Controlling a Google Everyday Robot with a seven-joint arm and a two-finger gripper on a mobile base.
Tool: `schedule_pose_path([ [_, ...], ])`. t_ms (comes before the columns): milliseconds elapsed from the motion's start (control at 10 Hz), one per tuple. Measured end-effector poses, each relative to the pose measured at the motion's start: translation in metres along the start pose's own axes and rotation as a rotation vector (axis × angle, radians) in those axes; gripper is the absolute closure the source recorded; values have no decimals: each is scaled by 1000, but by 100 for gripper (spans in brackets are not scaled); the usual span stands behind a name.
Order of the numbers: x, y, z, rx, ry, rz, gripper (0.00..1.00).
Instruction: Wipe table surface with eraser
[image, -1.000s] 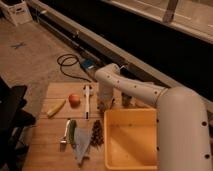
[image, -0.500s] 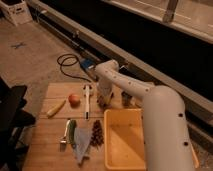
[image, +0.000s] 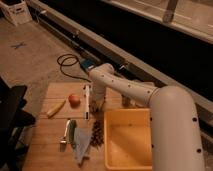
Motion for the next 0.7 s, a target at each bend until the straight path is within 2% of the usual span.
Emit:
schedule_pose_path([
  [100,-8,9,2,-8,-16,11,100],
  [200,-11,19,3,-31,-26,28,100],
  [300,-7,27,3,-47,-24,41,100],
  [500,20,54,-1,-91,-4,91,100],
  [700,56,58,-4,-105,34,128,100],
])
